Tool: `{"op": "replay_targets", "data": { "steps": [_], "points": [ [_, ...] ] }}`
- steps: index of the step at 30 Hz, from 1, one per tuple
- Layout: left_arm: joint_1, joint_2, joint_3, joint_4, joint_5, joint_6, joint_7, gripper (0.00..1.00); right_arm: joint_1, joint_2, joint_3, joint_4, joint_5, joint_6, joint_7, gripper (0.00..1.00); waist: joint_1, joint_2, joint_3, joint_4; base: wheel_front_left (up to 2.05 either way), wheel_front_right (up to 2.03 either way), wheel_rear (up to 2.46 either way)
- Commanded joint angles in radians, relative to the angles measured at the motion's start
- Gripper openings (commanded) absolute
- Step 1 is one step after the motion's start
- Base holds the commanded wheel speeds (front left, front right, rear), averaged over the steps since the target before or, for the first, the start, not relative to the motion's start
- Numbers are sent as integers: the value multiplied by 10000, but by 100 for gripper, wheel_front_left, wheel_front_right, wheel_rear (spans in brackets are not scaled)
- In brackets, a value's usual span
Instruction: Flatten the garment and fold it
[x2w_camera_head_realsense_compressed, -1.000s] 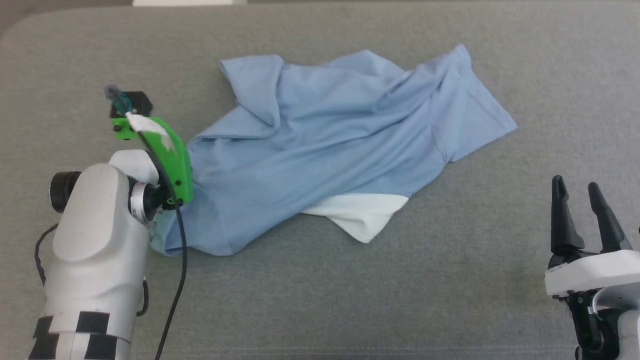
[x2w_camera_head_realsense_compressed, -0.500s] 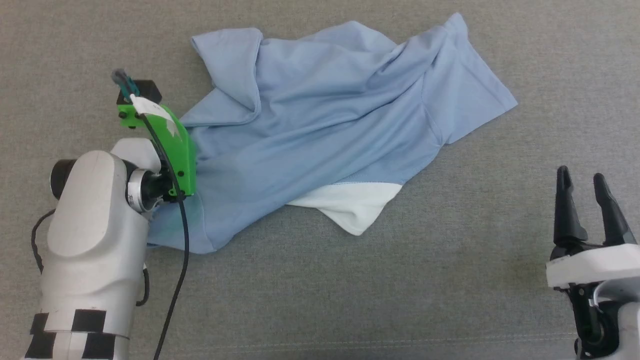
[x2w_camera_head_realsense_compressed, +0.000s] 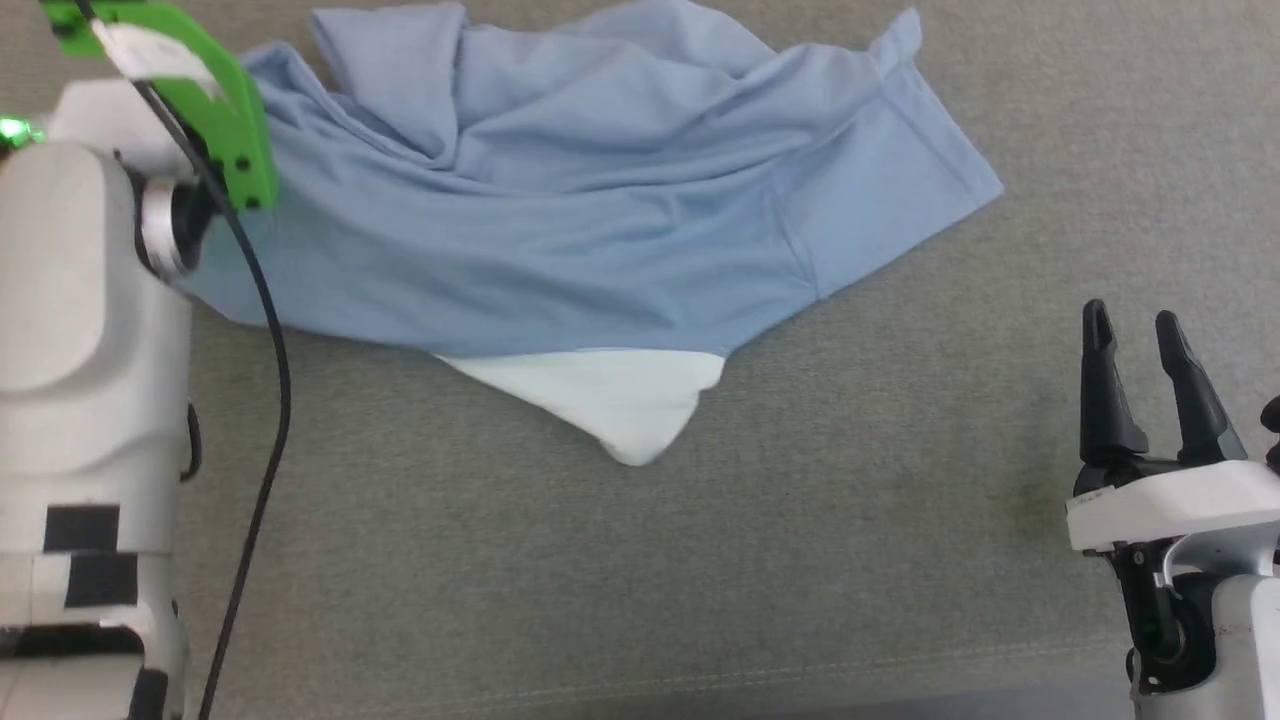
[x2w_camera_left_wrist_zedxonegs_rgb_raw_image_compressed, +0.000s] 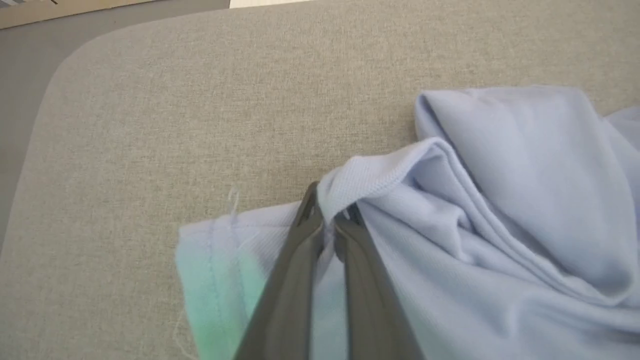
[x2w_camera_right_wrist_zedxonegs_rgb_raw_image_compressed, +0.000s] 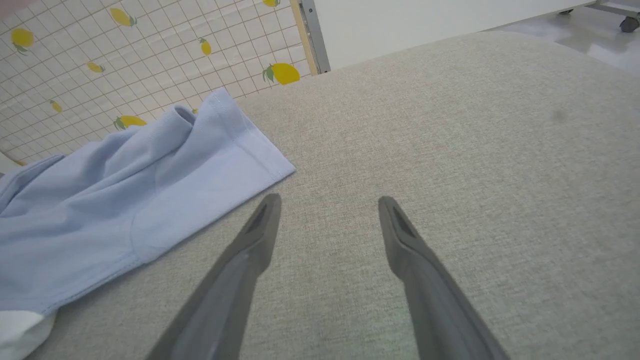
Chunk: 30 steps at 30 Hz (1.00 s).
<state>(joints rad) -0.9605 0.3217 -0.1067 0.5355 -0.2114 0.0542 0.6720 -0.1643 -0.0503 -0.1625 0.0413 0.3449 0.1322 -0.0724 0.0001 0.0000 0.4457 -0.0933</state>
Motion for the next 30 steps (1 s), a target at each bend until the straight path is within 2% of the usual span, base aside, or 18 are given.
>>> {"op": "replay_targets", "data": {
  "steps": [1, 6, 7, 8, 13, 18, 21, 24, 30],
  "points": [
    [-250, 16, -47, 83, 70, 4, -68, 0, -97, 1, -3, 11, 90, -15, -96, 100, -1, 0, 312, -287, 0, 0, 0],
    [-428, -353, -224, 649, -86, -90, -172, 0, -129, 1, 63, 136, 182, -15, -218, 100, -1, 0, 443, -373, 0, 0, 0],
    [-436, -372, -241, 711, -81, -87, -305, 31, -151, 1, 97, 164, 216, -15, -240, 100, -1, 0, 428, -369, 0, 0, 0],
    [-430, -401, -245, 815, -103, -90, -437, 100, -173, 1, 118, 197, 240, -15, -271, 100, -1, 0, 393, -344, 0, 0, 0],
    [-479, -638, -14, 903, -509, -258, -1536, 100, -166, 1, 117, 328, 147, -15, -301, 100, -1, 0, 19, 60, 0, 0, 0],
    [-76, -873, 505, 598, -1188, -711, -3599, 100, -76, 1, 54, 395, -57, -15, -132, 100, -1, 0, -700, 621, 0, 0, 0],
    [659, -989, 949, 131, -1616, -907, -4996, 100, 8, 1, 72, 403, -169, -15, 11, 100, -1, 0, -1193, 883, 0, 0, 0],
    [1661, -943, 1010, -346, -1664, -1139, -5954, 100, 144, 1, 119, 391, -224, -15, 179, 100, -1, 0, -1616, 1110, 0, 0, 0],
    [4117, -859, 1229, -1589, -1426, -1100, -8079, 100, 384, 1, 298, 344, -286, -15, 552, 100, -1, 0, -2242, 1300, 0, 0, 0]
  ]
}}
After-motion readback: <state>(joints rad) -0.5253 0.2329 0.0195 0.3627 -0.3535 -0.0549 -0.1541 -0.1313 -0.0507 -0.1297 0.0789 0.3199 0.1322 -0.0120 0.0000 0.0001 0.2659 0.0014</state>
